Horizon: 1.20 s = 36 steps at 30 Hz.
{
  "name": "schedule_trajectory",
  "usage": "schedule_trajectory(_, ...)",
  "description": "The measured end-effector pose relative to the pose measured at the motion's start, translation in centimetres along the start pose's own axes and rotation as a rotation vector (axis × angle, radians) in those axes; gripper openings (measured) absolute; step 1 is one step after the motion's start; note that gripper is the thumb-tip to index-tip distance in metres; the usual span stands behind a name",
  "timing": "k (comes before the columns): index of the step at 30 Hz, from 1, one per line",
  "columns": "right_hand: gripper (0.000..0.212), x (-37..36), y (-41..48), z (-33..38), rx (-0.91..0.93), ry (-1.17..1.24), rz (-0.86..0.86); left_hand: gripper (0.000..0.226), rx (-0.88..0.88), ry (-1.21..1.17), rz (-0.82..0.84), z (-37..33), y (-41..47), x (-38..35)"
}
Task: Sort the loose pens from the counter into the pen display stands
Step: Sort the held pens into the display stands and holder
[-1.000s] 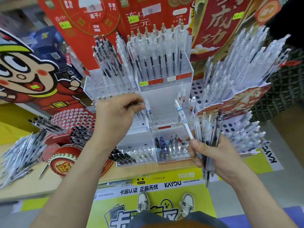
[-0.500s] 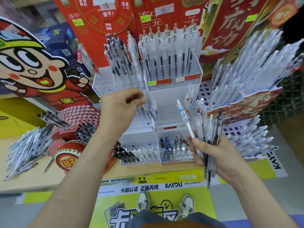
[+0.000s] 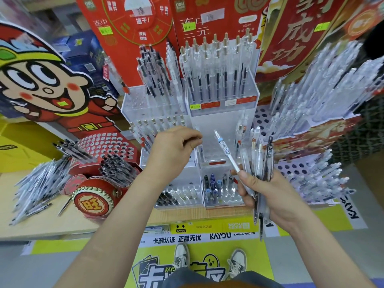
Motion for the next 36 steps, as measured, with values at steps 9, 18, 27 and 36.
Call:
schedule_trajectory(9,0.064,-0.7,0.0,-0.3,-0.089,0.113,0.089,0.017,0.377,-0.28,0.043,-0.9,-1.4,0.1)
schedule_trajectory(18,0.058,-0.9,-0.5,0.0,-0.111,0.116,0.182,0.019,0.562,-1.129,0.209,-5.5,-2.2,0.2)
schedule_trajectory(27,0.021,0.3,-1.1,0.8,-0.036,-0.01,-0.028,0.013,0.59,-1.151,0.017,-5.2,-1.9,-0.6)
schedule_trajectory(36,0.022,7.0,-4.4,3.8,0.118,0.056,-0.367,0.024,0.336,-0.797,0.155,-8.3,-1.4,-3.0)
Point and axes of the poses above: each hand's wrist, its own y-axis towards the middle knuckle, its own x-axis out of the back of the hand, z = x × y, the point moved 2 cm from there along y, towards the middle knuckle, and after that the axes turned 10 degrees about y, right-handed, at the moved point
